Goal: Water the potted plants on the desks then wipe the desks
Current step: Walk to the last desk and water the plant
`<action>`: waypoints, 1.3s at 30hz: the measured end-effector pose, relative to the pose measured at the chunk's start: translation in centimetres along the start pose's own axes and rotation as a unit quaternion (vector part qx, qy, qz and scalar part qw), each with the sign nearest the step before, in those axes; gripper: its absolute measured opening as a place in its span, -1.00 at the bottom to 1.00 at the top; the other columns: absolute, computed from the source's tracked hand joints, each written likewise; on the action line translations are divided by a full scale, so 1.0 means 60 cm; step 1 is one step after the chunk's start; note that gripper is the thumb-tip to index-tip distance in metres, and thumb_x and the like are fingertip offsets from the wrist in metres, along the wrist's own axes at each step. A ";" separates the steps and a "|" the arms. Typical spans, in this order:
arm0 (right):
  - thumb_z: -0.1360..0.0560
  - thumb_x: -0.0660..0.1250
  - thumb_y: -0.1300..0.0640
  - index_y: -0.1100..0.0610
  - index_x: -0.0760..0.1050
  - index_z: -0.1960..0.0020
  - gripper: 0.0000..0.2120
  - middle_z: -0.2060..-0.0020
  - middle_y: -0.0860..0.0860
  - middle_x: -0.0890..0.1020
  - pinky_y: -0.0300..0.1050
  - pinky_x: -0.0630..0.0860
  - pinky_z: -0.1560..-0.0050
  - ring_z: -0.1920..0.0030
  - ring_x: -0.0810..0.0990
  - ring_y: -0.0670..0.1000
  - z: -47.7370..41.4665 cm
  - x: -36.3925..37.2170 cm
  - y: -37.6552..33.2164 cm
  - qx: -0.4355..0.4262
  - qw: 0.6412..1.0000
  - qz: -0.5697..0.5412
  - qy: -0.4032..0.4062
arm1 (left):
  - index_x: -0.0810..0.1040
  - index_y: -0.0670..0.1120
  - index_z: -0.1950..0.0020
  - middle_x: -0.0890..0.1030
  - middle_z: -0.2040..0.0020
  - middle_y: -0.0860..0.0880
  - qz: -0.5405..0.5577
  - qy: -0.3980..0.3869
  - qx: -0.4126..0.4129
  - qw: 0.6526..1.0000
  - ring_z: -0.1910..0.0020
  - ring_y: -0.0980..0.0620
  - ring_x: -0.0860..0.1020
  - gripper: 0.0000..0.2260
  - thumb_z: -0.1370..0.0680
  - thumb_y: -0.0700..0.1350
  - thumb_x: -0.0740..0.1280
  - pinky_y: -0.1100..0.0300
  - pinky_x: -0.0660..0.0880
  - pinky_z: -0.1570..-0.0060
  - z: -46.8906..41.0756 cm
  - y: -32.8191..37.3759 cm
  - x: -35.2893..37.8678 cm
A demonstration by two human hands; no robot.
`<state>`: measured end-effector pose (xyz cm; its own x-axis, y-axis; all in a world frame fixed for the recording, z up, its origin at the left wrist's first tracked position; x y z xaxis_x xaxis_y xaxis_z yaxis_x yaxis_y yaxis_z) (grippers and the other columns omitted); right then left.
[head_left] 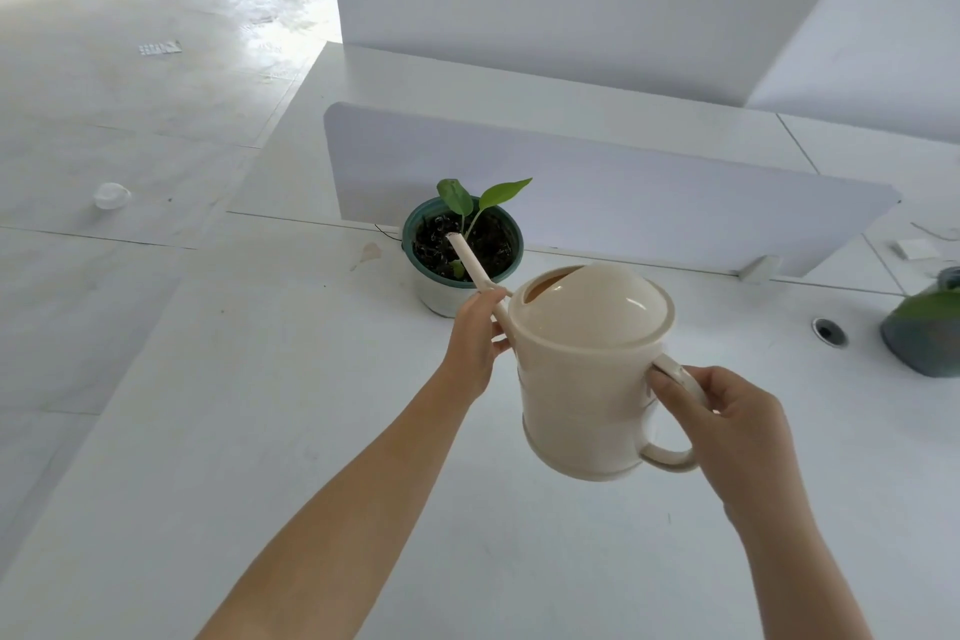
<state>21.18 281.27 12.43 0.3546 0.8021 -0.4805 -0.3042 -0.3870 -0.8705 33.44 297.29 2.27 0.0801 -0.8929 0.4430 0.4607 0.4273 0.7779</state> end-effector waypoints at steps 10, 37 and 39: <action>-0.43 0.38 0.15 0.04 0.51 0.30 -0.86 0.30 -0.04 0.58 -0.23 0.34 0.28 0.27 0.48 -0.04 0.008 -0.022 0.016 0.024 0.999 0.004 0.029 | 0.40 -0.10 0.11 0.38 0.25 -0.02 -0.016 -0.038 -0.023 0.999 0.25 0.04 0.41 -0.93 -0.55 -0.15 0.16 0.18 0.40 0.21 -0.003 -0.005 0.040; -0.42 0.38 0.29 0.22 0.57 0.21 -0.96 0.20 -0.10 0.62 -0.30 0.37 0.28 0.23 0.54 -0.14 0.114 0.006 0.093 0.073 0.995 -0.039 -0.050 | 0.40 -0.11 0.04 0.43 0.14 -0.06 -0.001 0.004 -0.020 1.000 0.18 0.02 0.48 -0.92 -0.57 -0.13 0.17 0.16 0.47 0.17 0.089 -0.051 -0.060; -0.42 0.37 0.32 0.22 0.57 0.22 -0.94 0.20 -0.06 0.62 -0.30 0.37 0.27 0.22 0.54 -0.14 0.124 0.013 0.109 0.082 0.994 -0.045 -0.058 | 0.41 -0.12 0.01 0.45 0.12 -0.07 -0.010 0.013 0.006 1.000 0.09 -0.02 0.48 -0.91 -0.58 -0.12 0.15 0.09 0.47 0.03 0.103 -0.052 -0.075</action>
<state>12.91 282.76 7.15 0.2863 0.8807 -0.3774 -0.4188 -0.2393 -0.8760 26.19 300.85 0.57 0.0946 -0.9042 0.4164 0.4522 0.4117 0.7912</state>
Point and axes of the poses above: each hand's wrist, its own z-axis away from the middle knuckle, its own x-axis out of the palm, y = z × x, the point moved 3 cm from there along -z, towards the middle knuckle
